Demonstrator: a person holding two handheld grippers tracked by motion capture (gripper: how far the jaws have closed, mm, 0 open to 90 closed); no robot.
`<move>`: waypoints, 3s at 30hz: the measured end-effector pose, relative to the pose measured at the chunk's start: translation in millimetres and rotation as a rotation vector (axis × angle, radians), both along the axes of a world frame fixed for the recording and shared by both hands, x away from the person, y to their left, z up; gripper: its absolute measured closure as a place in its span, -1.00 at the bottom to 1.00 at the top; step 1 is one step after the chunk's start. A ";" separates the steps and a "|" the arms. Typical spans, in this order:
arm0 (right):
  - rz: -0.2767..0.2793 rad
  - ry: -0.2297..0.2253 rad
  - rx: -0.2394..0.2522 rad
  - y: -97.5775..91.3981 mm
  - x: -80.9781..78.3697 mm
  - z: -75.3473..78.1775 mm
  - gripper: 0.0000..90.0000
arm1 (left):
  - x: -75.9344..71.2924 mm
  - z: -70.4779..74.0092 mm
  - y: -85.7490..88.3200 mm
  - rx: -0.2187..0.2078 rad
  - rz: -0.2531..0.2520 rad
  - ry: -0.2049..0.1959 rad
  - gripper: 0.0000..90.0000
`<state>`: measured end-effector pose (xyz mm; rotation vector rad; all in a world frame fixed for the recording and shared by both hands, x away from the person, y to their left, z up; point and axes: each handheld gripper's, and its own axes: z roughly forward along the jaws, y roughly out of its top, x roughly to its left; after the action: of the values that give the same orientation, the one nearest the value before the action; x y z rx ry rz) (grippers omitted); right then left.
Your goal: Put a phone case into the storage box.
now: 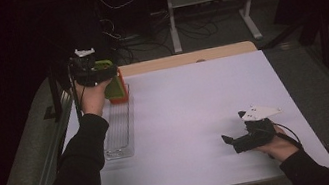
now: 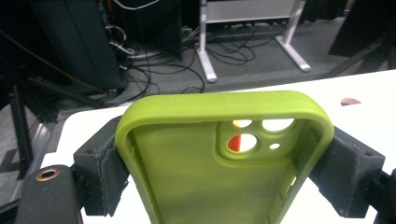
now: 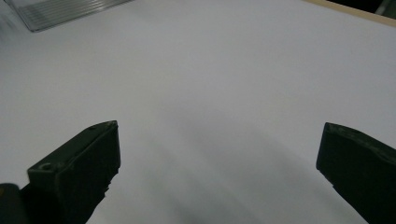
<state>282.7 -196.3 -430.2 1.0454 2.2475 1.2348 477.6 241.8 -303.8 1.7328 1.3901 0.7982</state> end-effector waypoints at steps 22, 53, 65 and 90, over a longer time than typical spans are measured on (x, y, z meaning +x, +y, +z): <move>0.008 0.001 0.000 0.5 0.5 0.2 -1.00 | 17.6 -39.9 -6.6 0.033 0.082 0.076 -0.66; 0.012 0.006 0.003 0.3 0.3 -0.1 -1.00 | 26.8 -60.9 -7.4 0.049 0.119 0.092 -0.91; 0.013 -0.001 0.003 0.3 0.4 0.0 -1.00 | 18.1 -47.6 -4.5 0.021 0.058 0.058 -1.00; 0.019 0.008 0.021 -2.2 -2.7 4.8 -1.00 | -60.8 -29.8 -2.3 -0.115 -0.504 0.034 -1.00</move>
<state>280.0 -198.5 -425.4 1.0408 2.2606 1.2666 416.8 239.5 -333.6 1.8960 0.9329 0.4032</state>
